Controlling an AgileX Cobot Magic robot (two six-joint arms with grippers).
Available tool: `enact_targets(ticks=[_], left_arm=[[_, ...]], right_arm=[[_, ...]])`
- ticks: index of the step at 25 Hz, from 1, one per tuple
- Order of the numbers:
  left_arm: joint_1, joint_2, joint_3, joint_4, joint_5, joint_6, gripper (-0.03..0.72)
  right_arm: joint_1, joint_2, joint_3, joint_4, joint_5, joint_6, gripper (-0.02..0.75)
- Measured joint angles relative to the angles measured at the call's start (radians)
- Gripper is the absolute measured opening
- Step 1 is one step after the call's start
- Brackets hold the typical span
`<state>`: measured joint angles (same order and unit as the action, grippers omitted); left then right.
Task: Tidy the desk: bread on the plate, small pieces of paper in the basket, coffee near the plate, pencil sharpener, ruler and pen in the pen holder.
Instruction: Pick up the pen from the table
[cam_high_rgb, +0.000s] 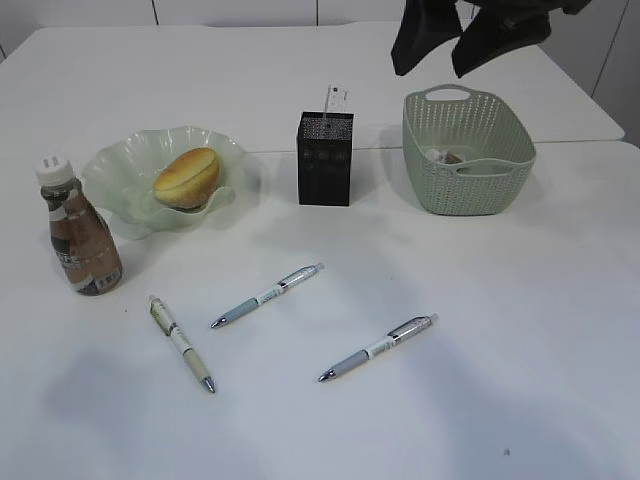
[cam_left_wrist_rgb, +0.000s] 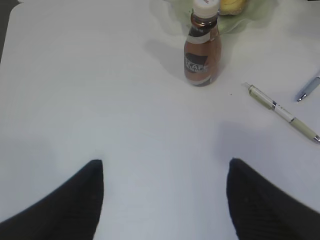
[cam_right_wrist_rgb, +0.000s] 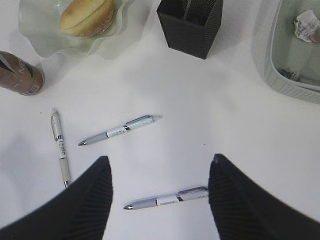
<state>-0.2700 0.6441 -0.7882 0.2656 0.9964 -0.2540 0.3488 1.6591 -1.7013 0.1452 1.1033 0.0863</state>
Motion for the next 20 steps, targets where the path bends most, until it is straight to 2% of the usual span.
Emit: enact_targets(ticks=[10, 20], left_arm=[[0.000, 0.000, 0.000, 0.000, 0.039, 0.000, 0.530], [0.000, 0.000, 0.000, -0.028, 0.058, 0.000, 0.528]], right_arm=[[0.000, 0.000, 0.000, 0.000, 0.115, 0.214, 0.478], [0.000, 0.000, 0.000, 0.000, 0.144, 0.252, 0.478]])
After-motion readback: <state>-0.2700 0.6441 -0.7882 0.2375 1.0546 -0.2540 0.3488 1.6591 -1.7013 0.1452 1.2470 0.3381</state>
